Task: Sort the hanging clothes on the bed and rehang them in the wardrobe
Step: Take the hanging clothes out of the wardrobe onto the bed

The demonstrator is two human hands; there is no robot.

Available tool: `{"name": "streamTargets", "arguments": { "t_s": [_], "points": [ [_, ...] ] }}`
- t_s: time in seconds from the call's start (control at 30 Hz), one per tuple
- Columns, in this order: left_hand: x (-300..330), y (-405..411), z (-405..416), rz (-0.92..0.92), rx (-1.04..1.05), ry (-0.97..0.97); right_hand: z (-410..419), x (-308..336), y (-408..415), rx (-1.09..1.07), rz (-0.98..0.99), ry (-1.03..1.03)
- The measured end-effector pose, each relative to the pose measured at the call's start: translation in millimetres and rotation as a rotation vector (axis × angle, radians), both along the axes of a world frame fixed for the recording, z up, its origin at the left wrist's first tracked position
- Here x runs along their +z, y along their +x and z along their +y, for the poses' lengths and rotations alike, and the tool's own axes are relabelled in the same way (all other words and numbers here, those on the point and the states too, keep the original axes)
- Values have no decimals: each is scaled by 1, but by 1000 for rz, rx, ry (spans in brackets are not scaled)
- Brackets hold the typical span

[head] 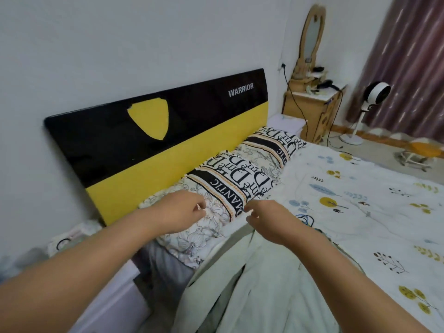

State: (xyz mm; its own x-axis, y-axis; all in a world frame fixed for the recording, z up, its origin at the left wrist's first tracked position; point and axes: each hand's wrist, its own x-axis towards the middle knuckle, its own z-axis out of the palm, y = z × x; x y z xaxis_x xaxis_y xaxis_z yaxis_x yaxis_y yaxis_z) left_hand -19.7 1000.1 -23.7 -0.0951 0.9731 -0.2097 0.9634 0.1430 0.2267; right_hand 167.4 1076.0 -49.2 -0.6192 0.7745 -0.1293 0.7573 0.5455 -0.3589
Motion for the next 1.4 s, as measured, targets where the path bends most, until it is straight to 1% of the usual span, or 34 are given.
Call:
{"name": "streamTargets", "arguments": {
  "t_s": [0.17, 0.37, 0.57, 0.77, 0.93, 1.03, 1.23, 1.4],
  "points": [
    [36, -38, -82, 58, 119, 11, -54, 50, -53, 211, 0, 66],
    [67, -65, -171, 114, 354, 17, -104, 95, -108, 490, -6, 132],
    [87, -63, -250, 113, 633, 12, -150, 118, -146, 773, -12, 190],
    [87, -41, -335, 103, 912, -9, -207, 121, -179, 1032, 13, 236],
    [88, -16, -427, 11, 1174, 13, -287, 124, -199, 1262, 24, 219],
    [92, -4, -487, -4, 1305, 48, -342, 130, -206, 1389, 22, 208],
    [100, 17, -604, 4, 1531, 86, -462, 137, -223, 1593, 56, 197],
    [114, 34, -697, 55, 1654, 85, -562, 146, -232, 1718, 108, 172]
  ]
}}
